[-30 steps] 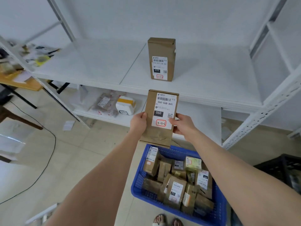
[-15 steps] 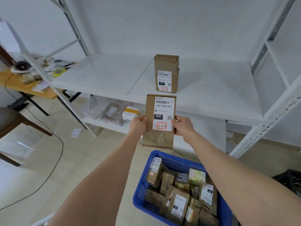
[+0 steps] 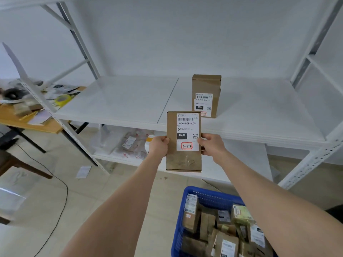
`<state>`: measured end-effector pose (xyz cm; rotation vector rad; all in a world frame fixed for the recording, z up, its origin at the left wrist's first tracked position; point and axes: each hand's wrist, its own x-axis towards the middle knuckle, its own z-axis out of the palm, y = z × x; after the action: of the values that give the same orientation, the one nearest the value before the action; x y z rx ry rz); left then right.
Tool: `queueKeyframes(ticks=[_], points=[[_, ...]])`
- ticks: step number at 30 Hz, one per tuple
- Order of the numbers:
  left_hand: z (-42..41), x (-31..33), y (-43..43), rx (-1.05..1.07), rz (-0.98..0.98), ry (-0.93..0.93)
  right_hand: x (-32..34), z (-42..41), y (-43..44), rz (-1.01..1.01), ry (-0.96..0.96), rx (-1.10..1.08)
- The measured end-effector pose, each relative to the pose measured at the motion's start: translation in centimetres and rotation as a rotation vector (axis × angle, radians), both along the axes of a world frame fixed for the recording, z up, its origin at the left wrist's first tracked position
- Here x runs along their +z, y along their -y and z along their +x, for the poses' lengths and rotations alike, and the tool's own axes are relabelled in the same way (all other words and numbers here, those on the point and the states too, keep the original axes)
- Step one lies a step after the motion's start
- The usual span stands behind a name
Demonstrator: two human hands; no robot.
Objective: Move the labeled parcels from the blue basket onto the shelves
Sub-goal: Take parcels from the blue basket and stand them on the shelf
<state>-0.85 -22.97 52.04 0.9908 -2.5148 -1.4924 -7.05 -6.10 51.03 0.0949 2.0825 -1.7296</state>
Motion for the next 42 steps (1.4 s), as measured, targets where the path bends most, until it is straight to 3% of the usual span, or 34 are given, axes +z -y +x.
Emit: queueKeyframes(ticks=[10,29,42], points=[[-1.5,2.4,12.6,-0.184,-0.095,-0.008,0.9,0.7,12.6,-0.079,0.009,-0.189],[4.4,7.7,28.1,0.085,-0.162,-0.078,5.7,3.2,30.5,-0.103,-0.076,0.044],[-0.4,9.3,40.6,-0.002,-0.147,-0.108,7.2,-0.8,42.3,-0.102,-0.106,-0.047]])
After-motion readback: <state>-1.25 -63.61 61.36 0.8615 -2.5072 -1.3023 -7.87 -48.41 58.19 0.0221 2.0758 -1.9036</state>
